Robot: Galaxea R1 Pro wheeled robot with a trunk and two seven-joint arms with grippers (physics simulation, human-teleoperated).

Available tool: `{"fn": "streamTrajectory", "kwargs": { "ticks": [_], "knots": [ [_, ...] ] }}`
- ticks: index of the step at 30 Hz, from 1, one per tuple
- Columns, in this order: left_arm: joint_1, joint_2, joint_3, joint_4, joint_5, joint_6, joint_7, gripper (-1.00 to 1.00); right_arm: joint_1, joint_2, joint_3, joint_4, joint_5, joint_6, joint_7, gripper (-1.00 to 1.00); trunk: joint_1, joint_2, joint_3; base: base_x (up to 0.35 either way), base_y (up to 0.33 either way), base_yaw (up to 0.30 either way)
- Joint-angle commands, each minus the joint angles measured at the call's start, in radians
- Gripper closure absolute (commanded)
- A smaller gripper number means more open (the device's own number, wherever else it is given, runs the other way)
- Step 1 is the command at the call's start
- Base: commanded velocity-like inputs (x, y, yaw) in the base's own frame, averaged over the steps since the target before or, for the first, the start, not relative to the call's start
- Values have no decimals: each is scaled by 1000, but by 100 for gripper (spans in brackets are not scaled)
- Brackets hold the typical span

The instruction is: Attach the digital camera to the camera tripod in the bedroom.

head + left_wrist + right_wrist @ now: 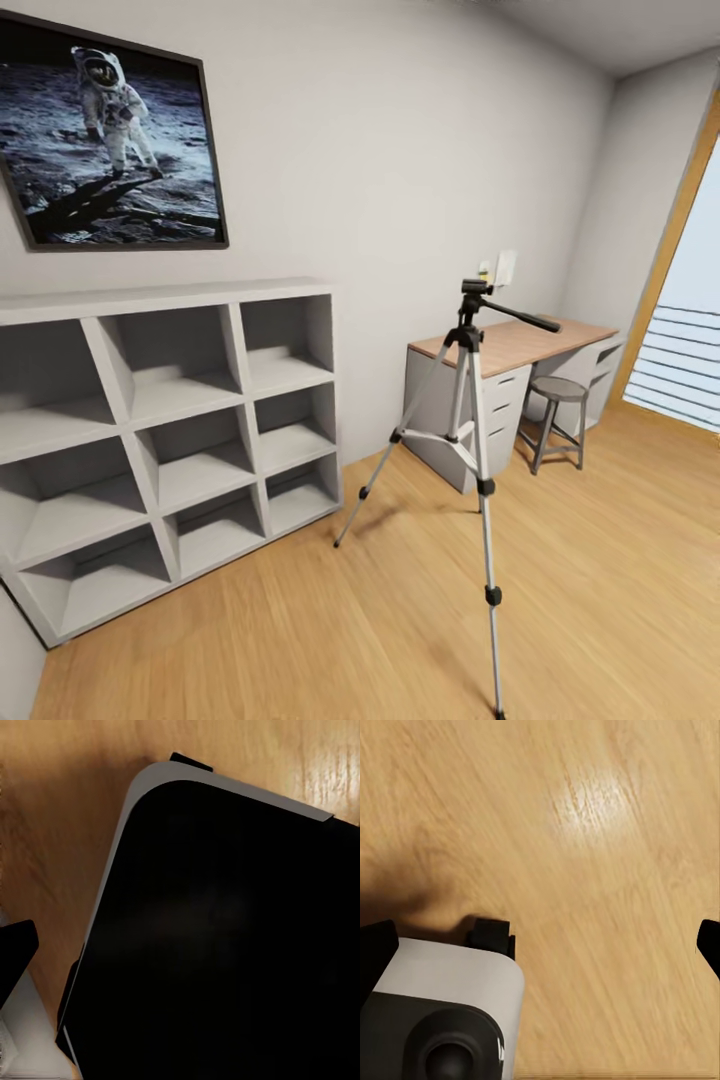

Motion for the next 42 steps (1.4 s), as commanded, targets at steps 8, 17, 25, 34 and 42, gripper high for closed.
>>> {"fn": "streamTrajectory", "kwargs": {
  "ticks": [8, 17, 25, 34, 42],
  "knots": [
    [1, 0, 0, -2, 4, -1, 0, -100, -1, 0, 2, 2, 8, 1, 2, -100, 0, -1, -1, -170, 0, -2],
    [1, 1, 0, -2, 4, -1, 0, -100, -1, 0, 2, 2, 8, 2, 2, -100, 0, -1, -1, -19, 0, 0],
    [1, 0, 1, -2, 5, -1, 0, -100, -1, 0, 2, 2, 8, 0, 2, -100, 0, -1, -1, -100, 98, 0],
    [1, 0, 0, -2, 5, -1, 0, -100, -1, 0, 2, 2, 8, 1, 2, -100, 0, -1, -1, -24, 24, 0],
    [1, 2, -2, -8, 2, 0, 1, -100, -1, -1, 7, 0, 12, 4, 5, -100, 0, -1, -1, -1, 1, 0]
  ]
}}
